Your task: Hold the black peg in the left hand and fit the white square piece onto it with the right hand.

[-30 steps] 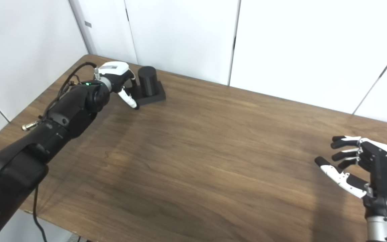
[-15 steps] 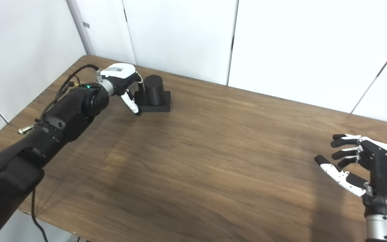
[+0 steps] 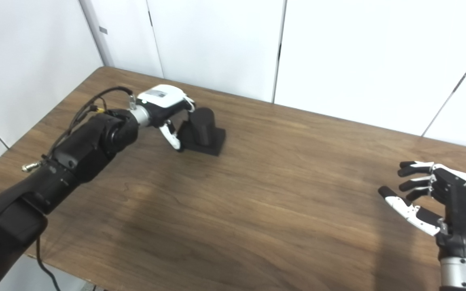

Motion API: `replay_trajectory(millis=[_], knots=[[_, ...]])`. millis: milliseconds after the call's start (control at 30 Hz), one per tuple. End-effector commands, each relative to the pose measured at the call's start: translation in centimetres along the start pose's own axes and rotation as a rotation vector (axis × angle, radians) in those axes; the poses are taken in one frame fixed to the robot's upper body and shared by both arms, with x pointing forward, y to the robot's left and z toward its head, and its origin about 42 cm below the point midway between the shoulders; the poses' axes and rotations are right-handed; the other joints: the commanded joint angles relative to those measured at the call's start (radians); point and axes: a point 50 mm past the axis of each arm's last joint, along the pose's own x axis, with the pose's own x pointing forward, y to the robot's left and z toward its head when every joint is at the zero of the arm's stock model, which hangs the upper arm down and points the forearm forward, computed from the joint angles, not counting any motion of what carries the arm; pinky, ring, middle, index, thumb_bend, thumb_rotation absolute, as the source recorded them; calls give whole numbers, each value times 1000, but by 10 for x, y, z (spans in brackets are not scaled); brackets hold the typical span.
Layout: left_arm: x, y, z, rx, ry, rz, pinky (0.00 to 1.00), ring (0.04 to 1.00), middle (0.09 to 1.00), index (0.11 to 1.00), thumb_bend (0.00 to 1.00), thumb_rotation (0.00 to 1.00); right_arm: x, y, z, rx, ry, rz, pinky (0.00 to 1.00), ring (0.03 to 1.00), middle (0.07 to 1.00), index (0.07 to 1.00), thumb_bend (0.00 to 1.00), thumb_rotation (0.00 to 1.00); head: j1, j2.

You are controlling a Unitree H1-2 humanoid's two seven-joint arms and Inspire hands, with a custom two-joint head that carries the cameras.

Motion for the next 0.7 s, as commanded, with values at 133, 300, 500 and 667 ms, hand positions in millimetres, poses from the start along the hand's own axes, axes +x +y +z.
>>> replay_trajectory(millis=[133,300,500,667], knots=[[1,17,28,39,-147,51,819,961,896,485,525,64,9,-5,14,2,-79,-33,327,457,641,490,499,0,-12,3],[-1,14,47,32,-227,32,830,967,903,485,525,67,10,-5,11,-21,-93,-36,324,457,642,490,499,0,-25,4],[-5,7,75,18,-300,6,868,975,907,486,525,65,12,-5,9,-32,-113,-45,321,457,634,490,499,0,-35,6],[-7,-4,97,4,-358,-5,865,970,897,486,524,64,12,-5,6,-25,-124,-48,319,457,636,490,499,0,-35,6]])
